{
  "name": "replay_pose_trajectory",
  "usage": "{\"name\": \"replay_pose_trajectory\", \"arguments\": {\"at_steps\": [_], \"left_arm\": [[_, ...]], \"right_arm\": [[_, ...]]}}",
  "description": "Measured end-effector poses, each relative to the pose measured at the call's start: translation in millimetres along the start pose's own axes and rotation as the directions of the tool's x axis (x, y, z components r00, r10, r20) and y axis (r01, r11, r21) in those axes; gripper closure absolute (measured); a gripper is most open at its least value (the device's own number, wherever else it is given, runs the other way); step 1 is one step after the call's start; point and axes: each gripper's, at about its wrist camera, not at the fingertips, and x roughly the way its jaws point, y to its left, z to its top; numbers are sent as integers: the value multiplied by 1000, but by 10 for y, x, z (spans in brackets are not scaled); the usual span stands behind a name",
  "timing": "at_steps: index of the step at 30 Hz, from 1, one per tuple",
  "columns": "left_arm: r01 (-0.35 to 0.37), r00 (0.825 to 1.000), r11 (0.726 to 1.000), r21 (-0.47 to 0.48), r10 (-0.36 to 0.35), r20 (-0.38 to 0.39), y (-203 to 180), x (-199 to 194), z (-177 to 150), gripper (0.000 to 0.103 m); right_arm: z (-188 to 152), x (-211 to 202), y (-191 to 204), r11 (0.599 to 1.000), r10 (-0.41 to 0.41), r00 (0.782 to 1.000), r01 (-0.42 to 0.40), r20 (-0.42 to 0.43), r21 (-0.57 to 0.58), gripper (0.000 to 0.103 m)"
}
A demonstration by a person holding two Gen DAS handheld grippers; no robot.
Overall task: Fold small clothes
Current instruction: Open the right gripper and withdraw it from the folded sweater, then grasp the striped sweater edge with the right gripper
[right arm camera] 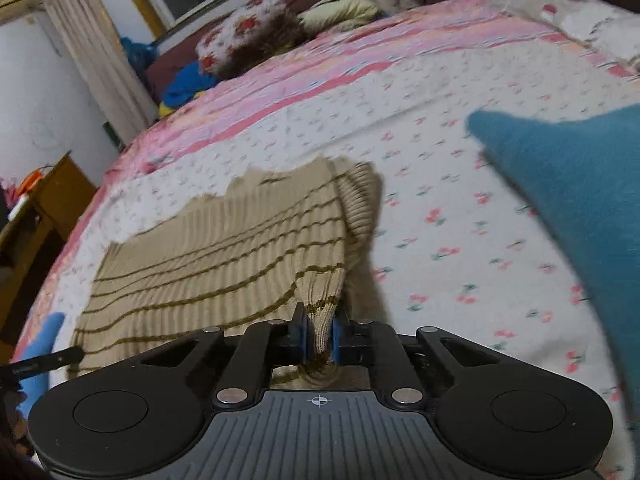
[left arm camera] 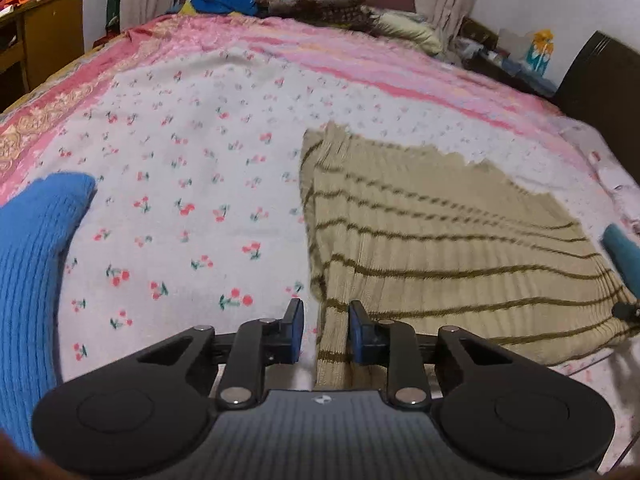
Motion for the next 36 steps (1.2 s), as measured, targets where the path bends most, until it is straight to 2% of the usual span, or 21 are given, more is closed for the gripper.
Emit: {"name": "replay_pose_trajectory", "arguments": {"at_steps": [3,7,12,15,17,20,23,26,29,36], "left_arm": [[6,1000,1000,-28,-6,13,4,-71,1,70],[1,999,1000,-19,0,35,12,-283,-10,70],[5,999,1000,-26,-4,37,29,-396,-149,70],[-2,1000,999,-36,2,6,28,-299,-213,70],[-22,1000,999,-49,21,-17,52,-222,-235,69],[-14,1000,997,-79,12,-24,92,-235,-264,69],[-12,1000,998,-67,11,-10,61,-303,-306,69],[15,1000,995,-95,-14,11,35,-361,-345,69],[56,998,988,-142,-51,39,20,-373,-379,63],[100,993,971,-217,-85,76,76,-333,-403,60]], "right_arm": [[-80,161,-24,998,-54,997,53,-50,-20,92],[-75,-27,86,999,-29,1000,29,2,-21,86],[-158,-351,229,993,-21,996,31,82,-112,84],[-231,-331,261,991,0,998,7,56,-135,82],[-298,-232,278,989,-25,1000,27,17,-147,82],[-339,-141,227,989,-77,997,75,-12,-127,83],[-337,-238,236,991,-56,998,57,10,-122,83],[-282,-302,305,988,-60,997,65,41,-140,81],[-224,-342,419,987,-41,997,50,68,-151,81],[-135,-165,870,969,11,999,1,46,-248,79]]}}
